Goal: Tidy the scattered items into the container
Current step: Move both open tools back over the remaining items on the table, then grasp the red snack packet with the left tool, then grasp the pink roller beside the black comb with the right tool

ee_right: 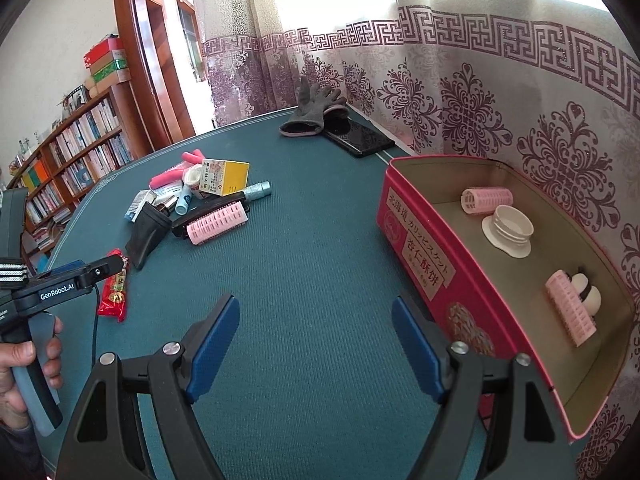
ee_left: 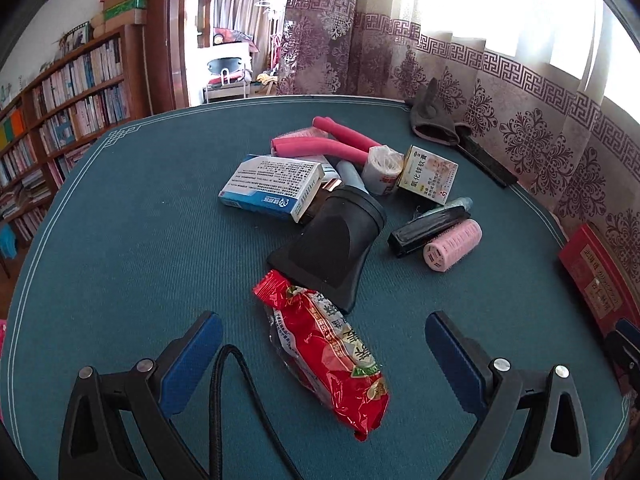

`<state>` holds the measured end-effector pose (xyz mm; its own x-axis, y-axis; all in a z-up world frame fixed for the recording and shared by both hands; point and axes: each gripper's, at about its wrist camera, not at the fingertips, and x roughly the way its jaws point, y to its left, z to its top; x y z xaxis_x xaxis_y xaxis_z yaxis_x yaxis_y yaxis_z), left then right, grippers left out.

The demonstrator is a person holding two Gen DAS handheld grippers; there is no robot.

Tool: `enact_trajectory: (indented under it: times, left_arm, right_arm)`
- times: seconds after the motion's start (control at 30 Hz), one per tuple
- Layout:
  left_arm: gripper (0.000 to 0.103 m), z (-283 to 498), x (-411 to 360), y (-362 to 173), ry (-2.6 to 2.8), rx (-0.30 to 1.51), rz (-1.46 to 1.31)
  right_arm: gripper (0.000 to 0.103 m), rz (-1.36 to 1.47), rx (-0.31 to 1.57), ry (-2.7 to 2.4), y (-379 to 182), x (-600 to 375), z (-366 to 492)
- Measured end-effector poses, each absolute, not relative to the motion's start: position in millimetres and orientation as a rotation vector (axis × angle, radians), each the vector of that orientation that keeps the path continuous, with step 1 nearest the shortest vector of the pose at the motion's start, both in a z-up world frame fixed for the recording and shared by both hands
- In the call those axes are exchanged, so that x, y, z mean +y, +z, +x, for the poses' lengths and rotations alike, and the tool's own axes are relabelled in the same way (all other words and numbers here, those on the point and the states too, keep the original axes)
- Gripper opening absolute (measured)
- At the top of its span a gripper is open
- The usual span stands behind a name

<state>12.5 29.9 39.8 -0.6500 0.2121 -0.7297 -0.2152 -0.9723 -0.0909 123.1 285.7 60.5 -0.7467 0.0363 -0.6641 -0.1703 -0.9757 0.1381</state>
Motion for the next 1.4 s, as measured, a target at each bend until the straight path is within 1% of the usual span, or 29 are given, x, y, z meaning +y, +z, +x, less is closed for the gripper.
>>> enact_trajectory:
  times: [0.13,0.33,0.47,0.53,0.57,0.6,0.63,0.67,0.7,0.8,0.9,1.0,1.23,1.33,1.4]
  left_arm:
    - [0.102,5.1,31.1,33.4,2.647,-0.02,-1.195]
    - [0.102,-7.8,28.4,14.5,2.562,-0.17,-1.286]
    - [0.102,-8.8,35.5,12.9,2.592,-0.11,-1.265]
    - [0.094,-11.2,36.6,13.1,2.605,-0.1,-1.258]
    - [0.08,-12.5,36.6,13.1,2.62,-0.093,-1.258]
    - [0.069,-14.1,36.1,13.3,2.634,-0.086,-1.259]
    - [0.065,-15.2,34.2,13.6,2.644,-0.085,-1.256]
    - [0.059,-16.4,32.9,13.6,2.65,-0.084,-1.256]
    - [0.054,-17.3,31.7,13.5,2.651,-0.084,-1.255]
    - [0.05,-17.2,30.0,13.7,2.64,-0.068,-1.249]
    - [0.046,-13.3,30.8,16.5,2.637,-0.046,-1.231]
    - [0.044,-7.7,32.1,17.3,2.632,-0.03,-1.214]
    - [0.044,-4.8,34.7,16.4,2.638,-0.023,-1.2]
    - [0.044,-5.6,33.1,15.2,2.628,-0.041,-1.201]
    - [0.044,-5.8,32.8,14.9,2.624,-0.047,-1.2]
  right_arm:
    - [0.082,-1.093,0.298,2.818,54.8,287.5,118.7]
    - [0.082,-1.129,0.309,2.815,45.2,288.5,112.3]
    - [0.082,-1.144,0.32,2.808,41.1,290.8,109.3]
    - [0.082,-1.15,0.323,2.804,39.2,291.9,107.7]
    - [0.082,-1.154,0.324,2.804,38.6,292.2,106.8]
    - [0.082,-1.157,0.325,2.804,38.0,292.4,105.8]
    - [0.082,-1.158,0.323,2.806,37.8,292.3,104.8]
    - [0.082,-1.158,0.321,2.807,37.9,291.8,104.0]
    - [0.082,-1.157,0.317,2.811,38.2,291.2,103.0]
    - [0.082,-1.152,0.293,2.827,39.8,287.1,99.3]
    - [0.082,-1.155,0.259,2.848,40.5,281.5,93.0]
    - [0.082,-1.166,0.236,2.869,40.0,275.8,83.2]
    - [0.082,-1.224,0.197,2.94,38.4,257.3,44.1]
    - [0.082,-1.233,0.121,2.991,40.8,242.5,24.2]
    - [0.085,-1.239,0.062,3.017,40.2,232.8,10.8]
